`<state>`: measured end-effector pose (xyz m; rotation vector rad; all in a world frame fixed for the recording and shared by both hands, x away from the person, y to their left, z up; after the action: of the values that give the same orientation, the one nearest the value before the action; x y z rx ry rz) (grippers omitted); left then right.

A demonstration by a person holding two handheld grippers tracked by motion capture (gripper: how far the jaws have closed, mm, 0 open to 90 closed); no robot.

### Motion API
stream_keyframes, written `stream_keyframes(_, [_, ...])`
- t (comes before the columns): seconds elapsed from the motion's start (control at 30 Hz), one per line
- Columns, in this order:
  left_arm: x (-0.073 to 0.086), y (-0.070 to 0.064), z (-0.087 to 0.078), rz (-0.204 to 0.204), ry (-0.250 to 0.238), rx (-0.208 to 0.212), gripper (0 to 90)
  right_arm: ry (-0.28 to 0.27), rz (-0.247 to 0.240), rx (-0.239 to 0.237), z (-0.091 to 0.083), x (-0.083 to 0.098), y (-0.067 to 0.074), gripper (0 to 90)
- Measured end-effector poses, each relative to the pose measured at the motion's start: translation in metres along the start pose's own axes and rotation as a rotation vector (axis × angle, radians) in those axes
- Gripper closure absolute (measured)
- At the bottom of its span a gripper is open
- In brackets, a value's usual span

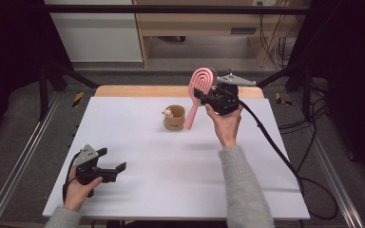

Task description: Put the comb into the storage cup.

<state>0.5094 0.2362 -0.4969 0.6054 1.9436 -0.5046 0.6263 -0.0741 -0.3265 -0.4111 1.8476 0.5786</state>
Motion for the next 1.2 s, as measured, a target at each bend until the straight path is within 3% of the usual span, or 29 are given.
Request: stream_keyframes(1.2, [0.002, 0.0, 0.002, 0.007, 0.008, 0.005, 0.0, -0.022, 0.002, 0.057, 0.038, -0.022, -0.009, 63.1])
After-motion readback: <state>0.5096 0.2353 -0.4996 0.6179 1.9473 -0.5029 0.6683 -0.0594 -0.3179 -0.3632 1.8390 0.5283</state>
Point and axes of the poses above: each handheld gripper's, and its own axes: z roughly forward along the jaws, x roughly out of its underside, y roughly to its left, the point moved 9 cm from there along z, roughly forward along the jaws, and after that the axes turned 1 degree about -y, right-handed, at the moved point
